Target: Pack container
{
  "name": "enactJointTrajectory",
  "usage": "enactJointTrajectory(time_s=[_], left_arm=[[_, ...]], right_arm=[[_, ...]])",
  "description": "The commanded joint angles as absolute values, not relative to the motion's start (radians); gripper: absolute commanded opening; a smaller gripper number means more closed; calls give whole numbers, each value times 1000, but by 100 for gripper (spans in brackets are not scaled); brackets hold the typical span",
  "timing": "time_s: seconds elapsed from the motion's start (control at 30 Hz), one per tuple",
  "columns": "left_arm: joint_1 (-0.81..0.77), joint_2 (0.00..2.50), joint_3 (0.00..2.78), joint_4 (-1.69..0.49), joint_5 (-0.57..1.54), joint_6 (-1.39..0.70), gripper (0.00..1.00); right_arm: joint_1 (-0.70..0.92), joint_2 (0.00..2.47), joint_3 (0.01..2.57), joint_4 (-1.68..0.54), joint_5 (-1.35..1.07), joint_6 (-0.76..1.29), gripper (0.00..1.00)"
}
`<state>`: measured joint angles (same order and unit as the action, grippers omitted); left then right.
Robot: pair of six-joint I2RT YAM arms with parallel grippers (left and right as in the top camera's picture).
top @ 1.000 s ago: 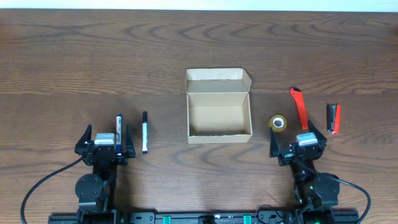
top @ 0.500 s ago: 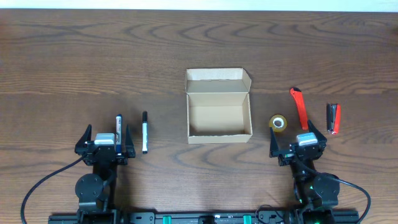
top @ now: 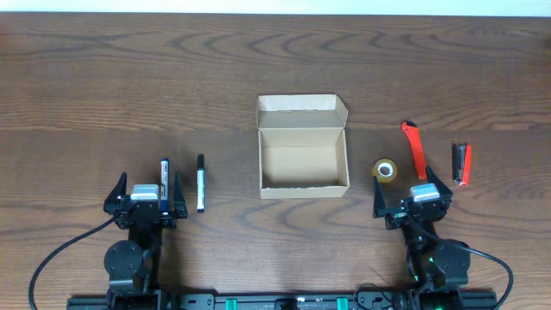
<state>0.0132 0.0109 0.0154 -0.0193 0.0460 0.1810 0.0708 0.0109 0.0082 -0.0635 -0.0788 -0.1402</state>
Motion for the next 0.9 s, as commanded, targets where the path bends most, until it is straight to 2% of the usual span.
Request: enactJointTrajectory(time_s=[0.0, 0.43, 0.6, 0.67, 0.77, 0.87], left_arm=[[19, 4, 4, -71, 71, 187, 95], [19, 4, 5, -70, 83, 175, 95], [19, 4, 5, -70, 82, 149, 95], [19, 5, 5, -71, 78, 149, 95], [19, 6, 5, -71, 78, 149, 95], [19, 6, 5, -71, 78, 149, 96]], right_arm=[[82, 6, 6, -67, -86, -143, 99], [82, 7, 6, -66, -101, -110, 99], [82, 9, 6, 60, -106, 29, 99], [78, 9, 8, 132, -86, 155, 99], [44, 17, 41, 98, -18, 339, 99], [-5, 60, 112, 43, -15, 339, 99]])
